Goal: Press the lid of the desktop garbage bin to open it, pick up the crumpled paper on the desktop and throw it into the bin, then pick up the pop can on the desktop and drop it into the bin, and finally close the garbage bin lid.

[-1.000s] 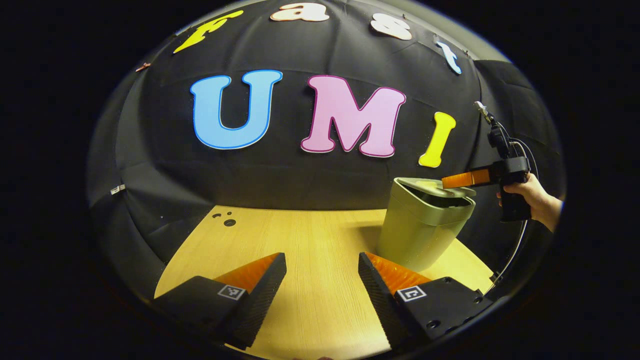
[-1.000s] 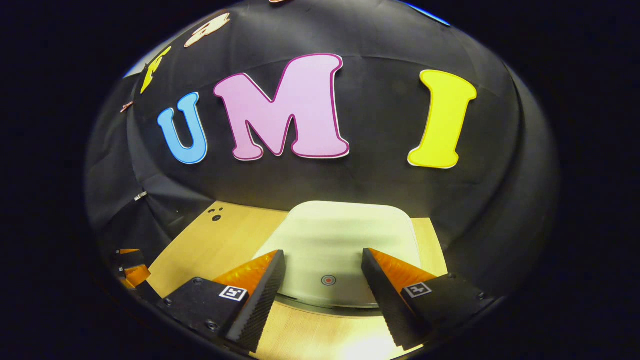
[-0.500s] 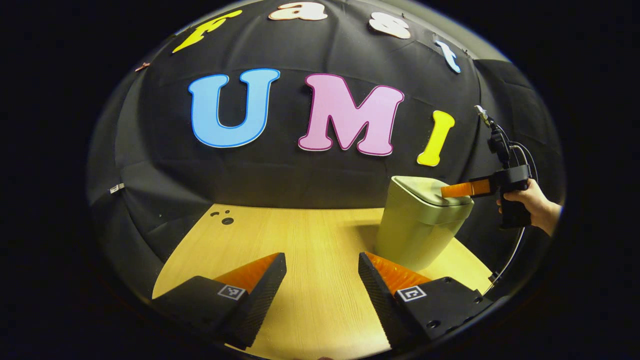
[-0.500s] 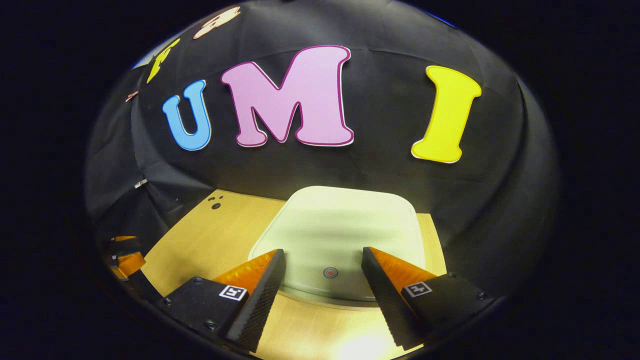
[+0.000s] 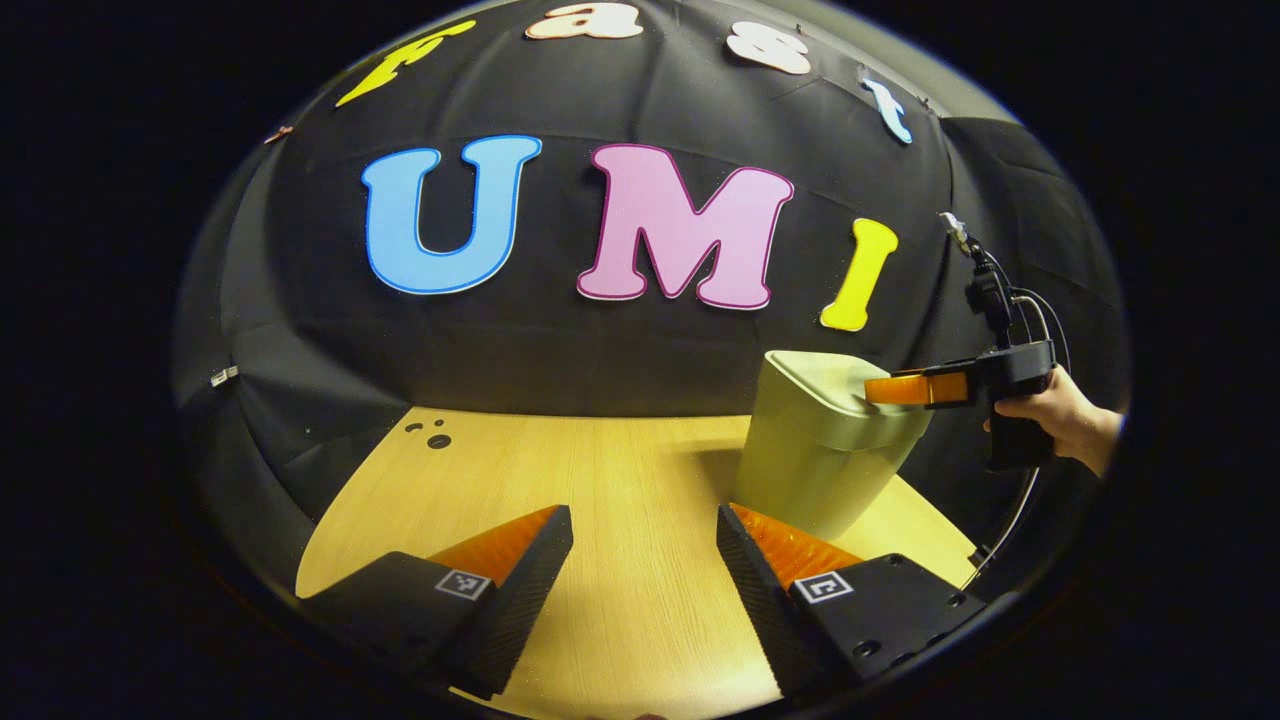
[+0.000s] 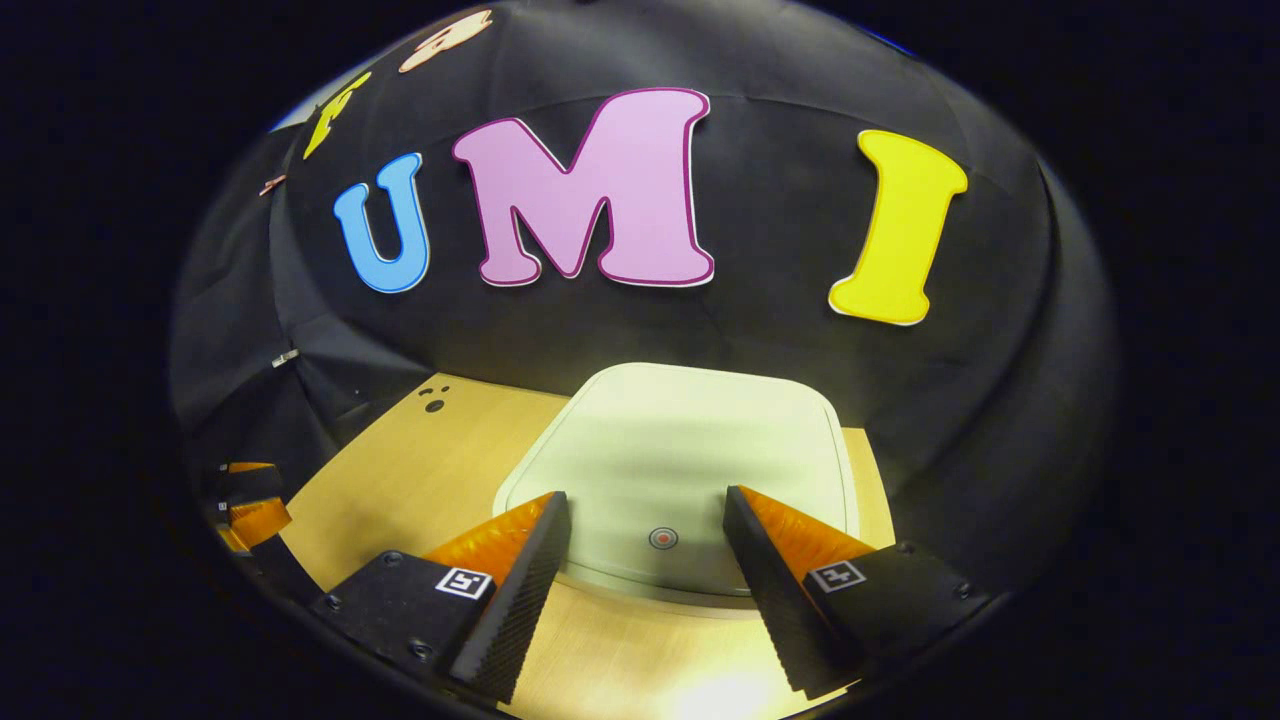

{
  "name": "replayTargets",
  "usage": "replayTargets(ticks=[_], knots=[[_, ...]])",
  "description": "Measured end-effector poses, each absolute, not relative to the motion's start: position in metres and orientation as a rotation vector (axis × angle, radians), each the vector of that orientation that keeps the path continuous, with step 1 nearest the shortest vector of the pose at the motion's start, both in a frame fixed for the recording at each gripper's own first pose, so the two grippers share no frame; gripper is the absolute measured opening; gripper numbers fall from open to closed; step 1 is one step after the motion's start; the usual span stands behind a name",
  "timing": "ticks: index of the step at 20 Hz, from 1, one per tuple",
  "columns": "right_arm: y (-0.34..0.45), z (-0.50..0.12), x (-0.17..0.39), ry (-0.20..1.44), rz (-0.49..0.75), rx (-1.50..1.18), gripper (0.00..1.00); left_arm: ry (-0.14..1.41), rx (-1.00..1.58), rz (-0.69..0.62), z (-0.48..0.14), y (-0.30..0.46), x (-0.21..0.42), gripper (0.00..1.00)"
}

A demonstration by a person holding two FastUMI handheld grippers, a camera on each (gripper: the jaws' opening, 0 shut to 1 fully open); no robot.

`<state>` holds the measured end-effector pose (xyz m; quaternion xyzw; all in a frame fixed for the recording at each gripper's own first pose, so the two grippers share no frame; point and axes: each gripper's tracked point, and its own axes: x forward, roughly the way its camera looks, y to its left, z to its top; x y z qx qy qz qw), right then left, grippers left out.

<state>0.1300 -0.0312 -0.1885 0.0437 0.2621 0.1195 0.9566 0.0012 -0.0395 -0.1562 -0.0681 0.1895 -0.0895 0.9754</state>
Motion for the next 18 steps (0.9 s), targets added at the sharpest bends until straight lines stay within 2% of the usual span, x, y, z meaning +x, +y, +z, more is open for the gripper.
replayTargets(ticks=[7, 18], knots=[[-0.035, -0.183, 0.122, 0.503, 0.224, 0.097, 0.97, 0.375, -0.132, -0.200, -0.153, -0.042, 0.001, 0.94], [0.023, -0.152, 0.067, 0.422, 0.349, 0.078, 0.97, 0.370, -0.124, -0.224, -0.152, -0.041, 0.008, 0.94]])
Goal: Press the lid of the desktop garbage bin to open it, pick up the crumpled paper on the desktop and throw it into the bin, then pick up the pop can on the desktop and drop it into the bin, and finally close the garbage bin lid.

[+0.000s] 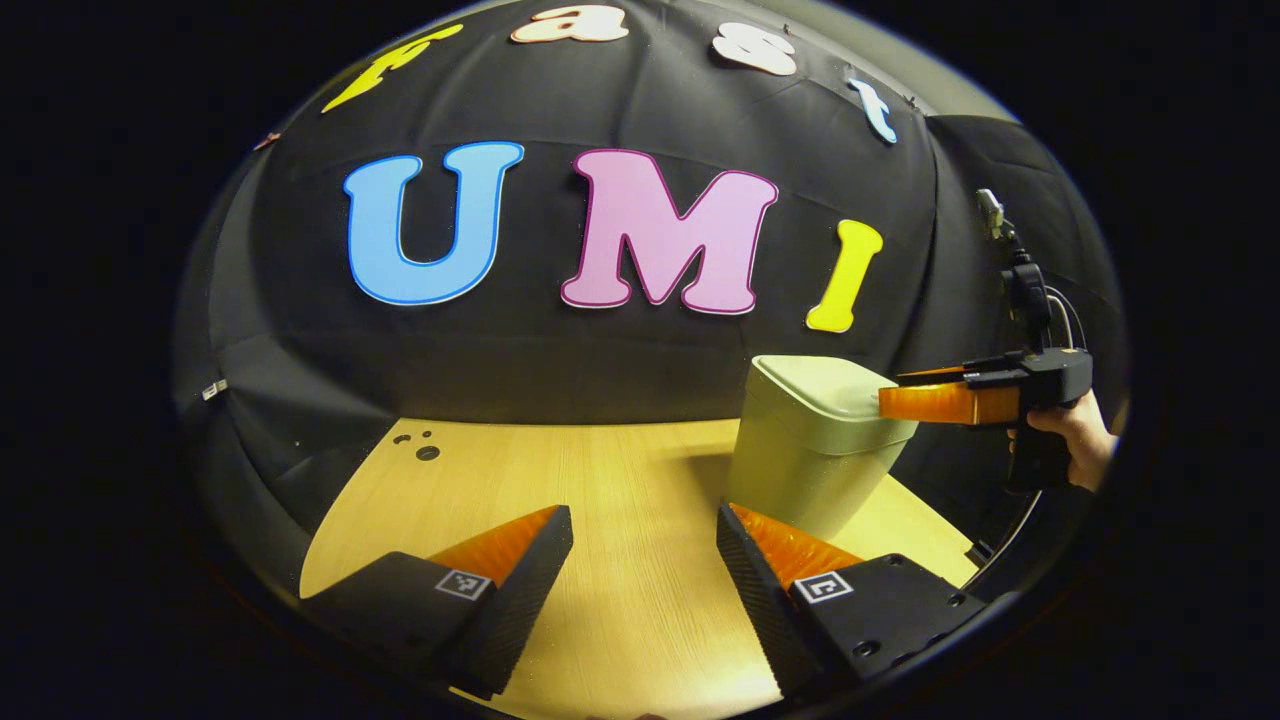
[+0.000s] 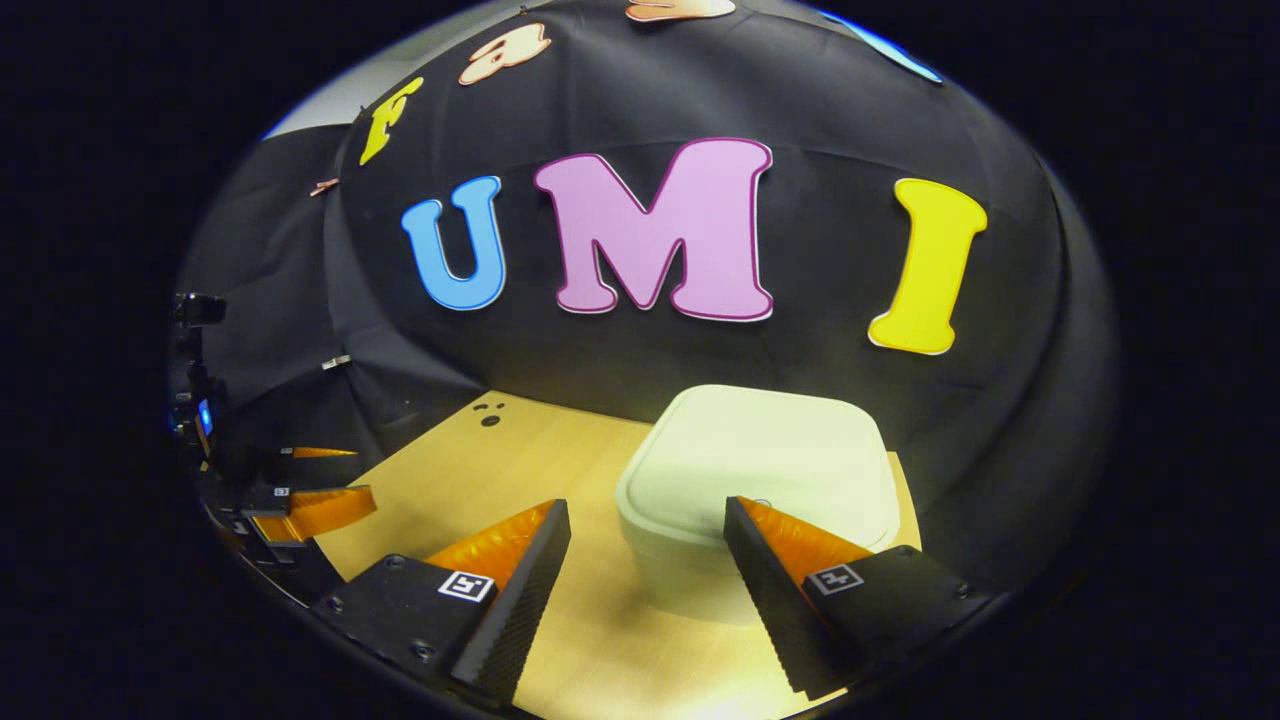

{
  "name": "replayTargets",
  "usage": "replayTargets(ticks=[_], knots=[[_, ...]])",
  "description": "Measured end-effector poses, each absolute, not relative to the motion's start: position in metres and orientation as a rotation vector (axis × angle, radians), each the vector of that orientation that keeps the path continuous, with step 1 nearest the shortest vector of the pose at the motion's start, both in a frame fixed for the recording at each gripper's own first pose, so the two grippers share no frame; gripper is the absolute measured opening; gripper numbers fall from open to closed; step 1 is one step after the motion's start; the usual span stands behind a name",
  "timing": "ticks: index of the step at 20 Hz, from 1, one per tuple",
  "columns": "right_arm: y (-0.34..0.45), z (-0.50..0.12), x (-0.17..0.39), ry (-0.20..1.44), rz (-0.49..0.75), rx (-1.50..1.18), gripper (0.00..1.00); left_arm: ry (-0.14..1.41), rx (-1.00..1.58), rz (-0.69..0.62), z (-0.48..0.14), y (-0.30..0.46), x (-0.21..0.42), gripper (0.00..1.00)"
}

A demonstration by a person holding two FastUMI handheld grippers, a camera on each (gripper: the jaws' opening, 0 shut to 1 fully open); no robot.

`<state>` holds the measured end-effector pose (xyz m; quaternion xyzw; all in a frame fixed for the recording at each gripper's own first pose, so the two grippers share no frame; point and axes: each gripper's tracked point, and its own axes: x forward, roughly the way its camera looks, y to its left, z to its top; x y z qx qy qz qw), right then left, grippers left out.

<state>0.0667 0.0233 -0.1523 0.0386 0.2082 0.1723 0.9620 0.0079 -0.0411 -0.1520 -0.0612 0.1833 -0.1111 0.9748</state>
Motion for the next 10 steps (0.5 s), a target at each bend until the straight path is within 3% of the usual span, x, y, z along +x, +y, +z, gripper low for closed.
replayTargets(ticks=[10], knots=[[0.054, -0.141, 0.022, 0.350, 0.383, 0.101, 0.97, 0.370, -0.121, -0.237, -0.153, -0.045, 0.010, 0.94]])
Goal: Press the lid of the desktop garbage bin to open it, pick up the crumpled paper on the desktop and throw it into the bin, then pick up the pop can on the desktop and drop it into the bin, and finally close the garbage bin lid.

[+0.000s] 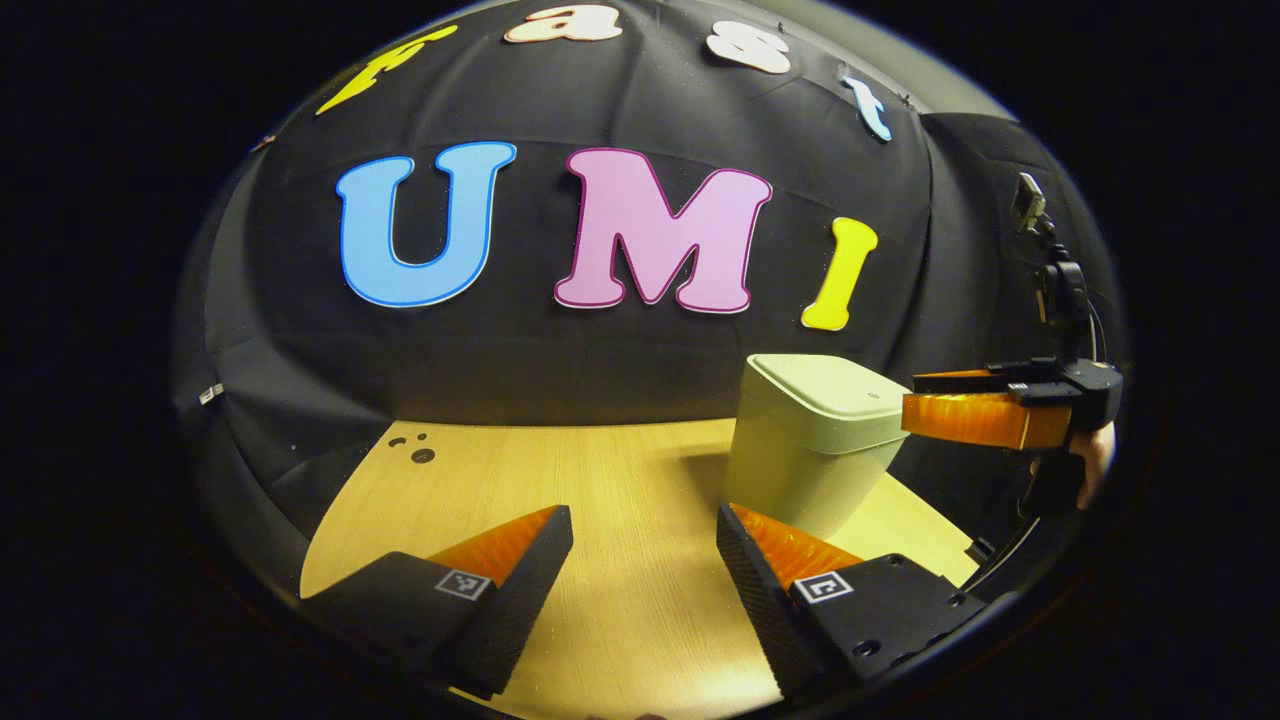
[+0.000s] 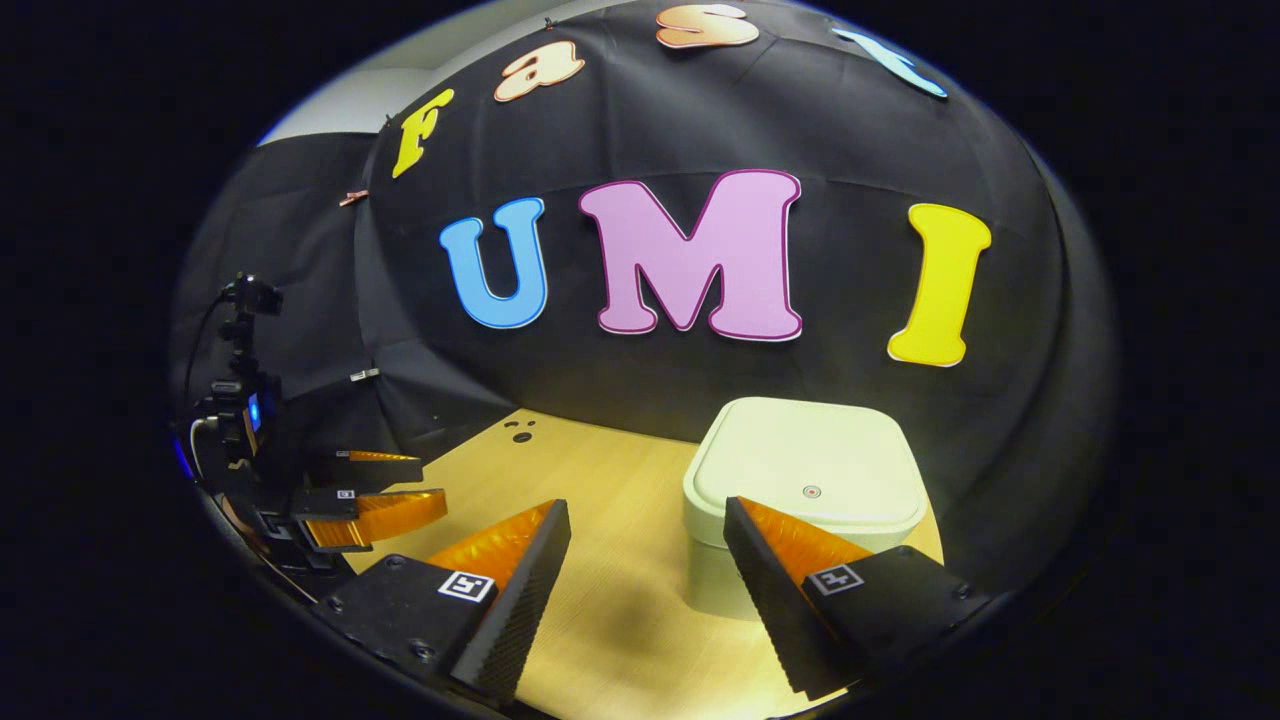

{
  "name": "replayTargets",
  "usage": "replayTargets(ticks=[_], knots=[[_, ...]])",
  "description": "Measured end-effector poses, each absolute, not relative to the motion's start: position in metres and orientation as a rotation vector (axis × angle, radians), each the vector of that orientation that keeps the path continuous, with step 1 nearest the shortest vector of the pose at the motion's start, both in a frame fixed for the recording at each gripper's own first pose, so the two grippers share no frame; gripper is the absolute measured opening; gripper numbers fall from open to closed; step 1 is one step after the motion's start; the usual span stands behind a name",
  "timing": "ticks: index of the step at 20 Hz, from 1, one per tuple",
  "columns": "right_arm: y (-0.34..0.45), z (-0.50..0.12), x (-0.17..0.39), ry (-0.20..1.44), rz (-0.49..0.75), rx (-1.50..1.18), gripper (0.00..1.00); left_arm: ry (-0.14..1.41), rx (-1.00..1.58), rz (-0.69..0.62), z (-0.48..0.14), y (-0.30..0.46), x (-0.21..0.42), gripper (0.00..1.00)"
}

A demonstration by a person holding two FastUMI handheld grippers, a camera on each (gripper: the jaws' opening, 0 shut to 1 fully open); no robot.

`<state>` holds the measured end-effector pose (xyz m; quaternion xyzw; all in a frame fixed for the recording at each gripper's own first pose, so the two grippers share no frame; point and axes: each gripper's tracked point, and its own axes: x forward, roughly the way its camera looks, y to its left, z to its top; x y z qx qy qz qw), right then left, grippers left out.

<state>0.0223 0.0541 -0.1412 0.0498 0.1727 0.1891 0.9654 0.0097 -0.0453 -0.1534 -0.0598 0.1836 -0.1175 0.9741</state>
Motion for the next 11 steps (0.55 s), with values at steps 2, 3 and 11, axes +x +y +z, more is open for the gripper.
replayTargets(ticks=[2, 3, 11], knots=[[0.057, -0.150, 0.016, 0.355, 0.379, 0.098, 0.97, 0.369, -0.122, -0.239, -0.152, -0.047, 0.009, 0.94], [0.059, -0.156, 0.017, 0.359, 0.373, 0.100, 0.97, 0.368, -0.120, -0.241, -0.152, -0.047, 0.010, 0.94], [0.053, -0.181, 0.002, 0.415, 0.319, 0.148, 0.97, 0.366, -0.116, -0.253, -0.150, -0.053, 0.004, 0.94]])
